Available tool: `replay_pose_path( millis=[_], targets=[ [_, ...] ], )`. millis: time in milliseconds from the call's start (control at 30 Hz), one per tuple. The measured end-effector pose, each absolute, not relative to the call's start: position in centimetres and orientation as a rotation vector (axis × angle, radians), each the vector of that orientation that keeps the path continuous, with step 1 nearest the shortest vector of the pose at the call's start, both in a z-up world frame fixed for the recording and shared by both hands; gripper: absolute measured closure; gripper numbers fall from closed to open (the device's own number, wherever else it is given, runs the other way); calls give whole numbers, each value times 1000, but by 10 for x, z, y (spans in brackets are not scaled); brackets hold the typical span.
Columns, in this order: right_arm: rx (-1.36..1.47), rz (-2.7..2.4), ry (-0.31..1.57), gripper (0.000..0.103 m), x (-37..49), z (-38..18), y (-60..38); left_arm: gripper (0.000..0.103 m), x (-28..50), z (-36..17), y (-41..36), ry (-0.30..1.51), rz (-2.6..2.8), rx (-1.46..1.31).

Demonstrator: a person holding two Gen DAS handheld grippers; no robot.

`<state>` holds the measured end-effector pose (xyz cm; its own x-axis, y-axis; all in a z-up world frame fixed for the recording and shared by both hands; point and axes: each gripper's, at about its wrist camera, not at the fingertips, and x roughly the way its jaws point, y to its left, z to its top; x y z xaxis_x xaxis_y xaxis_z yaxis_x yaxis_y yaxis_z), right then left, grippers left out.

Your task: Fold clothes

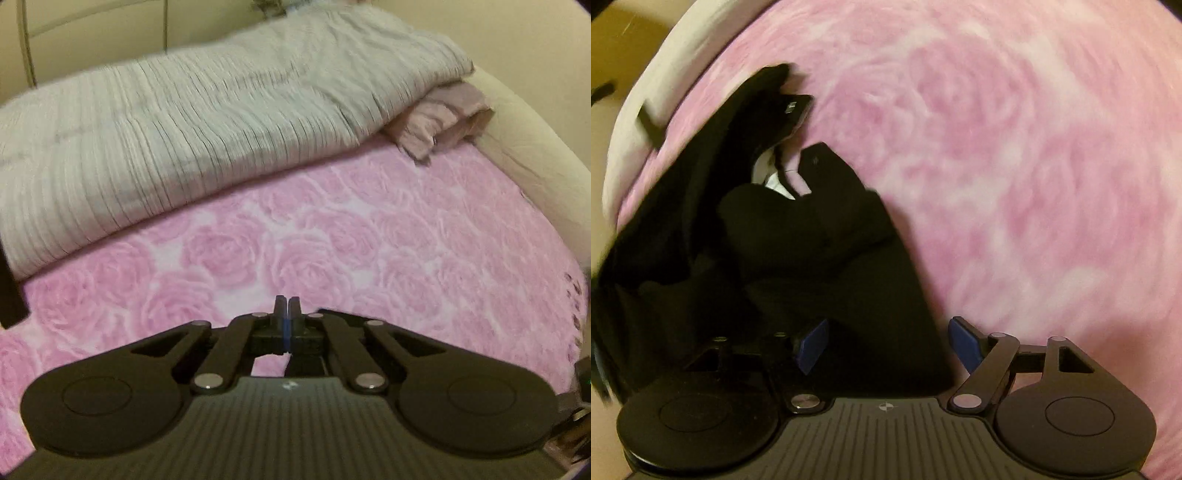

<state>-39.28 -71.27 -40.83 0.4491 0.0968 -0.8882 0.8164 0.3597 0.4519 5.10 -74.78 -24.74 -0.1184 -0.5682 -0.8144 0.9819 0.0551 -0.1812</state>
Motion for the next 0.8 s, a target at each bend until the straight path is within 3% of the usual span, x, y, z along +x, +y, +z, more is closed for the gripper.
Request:
replay_pose_path(
  millis=[67, 100, 167, 233, 367, 467, 533, 567, 600, 633, 667, 800],
  targets=[
    [1144, -688, 957, 28, -401, -405, -699, 92, 45, -259, -755, 956, -1489, 654],
    [1154, -744, 933, 28, -408, -402, -693, 77, 40, -267, -757, 970, -1498, 684],
    [1208, -825, 874, 28, -424, -398, -680, 58, 31, -297, -761, 1037, -1510, 752],
    [1276, -863, 833, 27, -439, -396, -669, 53, 24, -329, -759, 1093, -1484, 816],
    [1422, -930, 708, 26, -462, -401, -645, 53, 18, -382, -748, 1196, -1471, 876],
    [1462, -922, 628, 26, -458, -411, -635, 56, 17, -402, -742, 1243, -1472, 831],
    [1466, -922, 584, 25, -454, -416, -638, 88, 16, -406, -743, 1262, -1474, 824],
    [1481, -917, 557, 27, -453, -417, -641, 98, 16, -405, -744, 1268, -1477, 821],
    [1505, -910, 527, 63, -453, -419, -645, 102, 16, -401, -744, 1252, -1484, 812],
    [1522, -911, 517, 86, -454, -419, -650, 103, 17, -396, -745, 1236, -1491, 801],
    [1537, -918, 519, 93, -454, -419, -657, 103, 17, -386, -746, 1212, -1500, 780],
    [1391, -885, 538, 96, -466, -374, -691, 103, 12, -322, -765, 1092, -1573, 680]
  ],
)
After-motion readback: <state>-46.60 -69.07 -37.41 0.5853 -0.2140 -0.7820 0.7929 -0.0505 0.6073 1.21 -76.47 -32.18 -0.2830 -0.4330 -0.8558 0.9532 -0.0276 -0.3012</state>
